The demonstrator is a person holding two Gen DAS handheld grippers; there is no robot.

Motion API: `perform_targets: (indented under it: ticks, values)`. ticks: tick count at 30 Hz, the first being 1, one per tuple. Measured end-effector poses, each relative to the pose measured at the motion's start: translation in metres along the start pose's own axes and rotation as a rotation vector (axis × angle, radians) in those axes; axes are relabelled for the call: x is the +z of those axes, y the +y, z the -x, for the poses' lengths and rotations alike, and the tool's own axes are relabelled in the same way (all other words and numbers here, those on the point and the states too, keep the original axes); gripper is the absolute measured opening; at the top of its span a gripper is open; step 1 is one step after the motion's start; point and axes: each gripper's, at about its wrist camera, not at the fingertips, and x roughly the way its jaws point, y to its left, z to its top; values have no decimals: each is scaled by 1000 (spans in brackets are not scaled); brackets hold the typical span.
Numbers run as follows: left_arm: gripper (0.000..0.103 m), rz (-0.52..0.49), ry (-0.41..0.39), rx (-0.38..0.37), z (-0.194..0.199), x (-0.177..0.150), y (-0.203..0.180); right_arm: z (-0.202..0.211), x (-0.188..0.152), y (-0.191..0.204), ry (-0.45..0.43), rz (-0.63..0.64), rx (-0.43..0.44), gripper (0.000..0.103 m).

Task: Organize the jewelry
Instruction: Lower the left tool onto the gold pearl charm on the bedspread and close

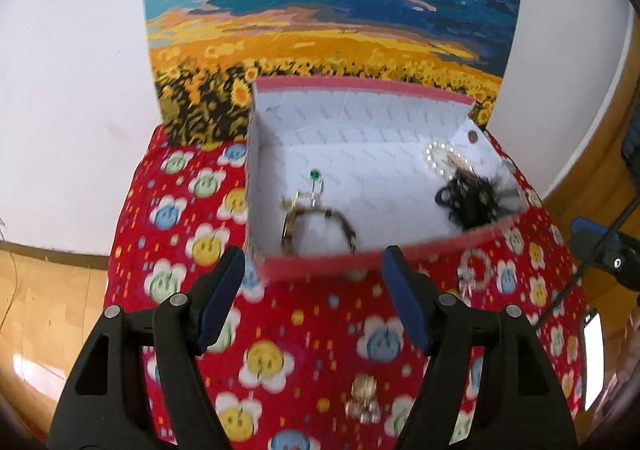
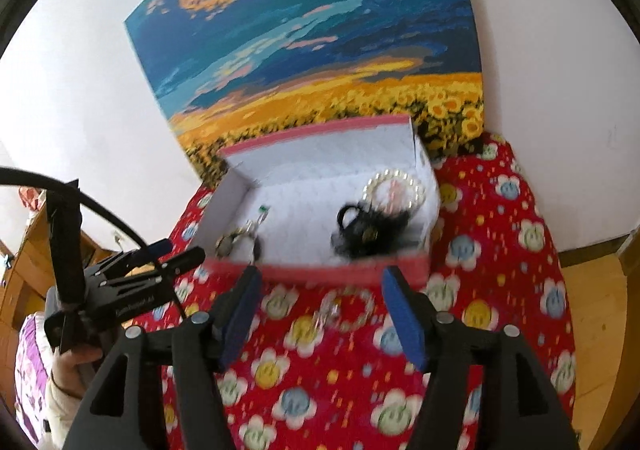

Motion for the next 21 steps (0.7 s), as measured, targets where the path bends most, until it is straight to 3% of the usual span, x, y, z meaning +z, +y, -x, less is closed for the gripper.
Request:
perform_targets:
  ticks: [10,19,21]
  values:
    - [69,-11,27,28,21,-59,-3,8,-48,-3,42,1,-17,66]
    - [68,-14,39,53,19,-89,-13,10,-71,-10,62,-19,-1,67]
    - [62,-5,41,47,17,-95,-12,9,-75,-11,67,-22,2,67]
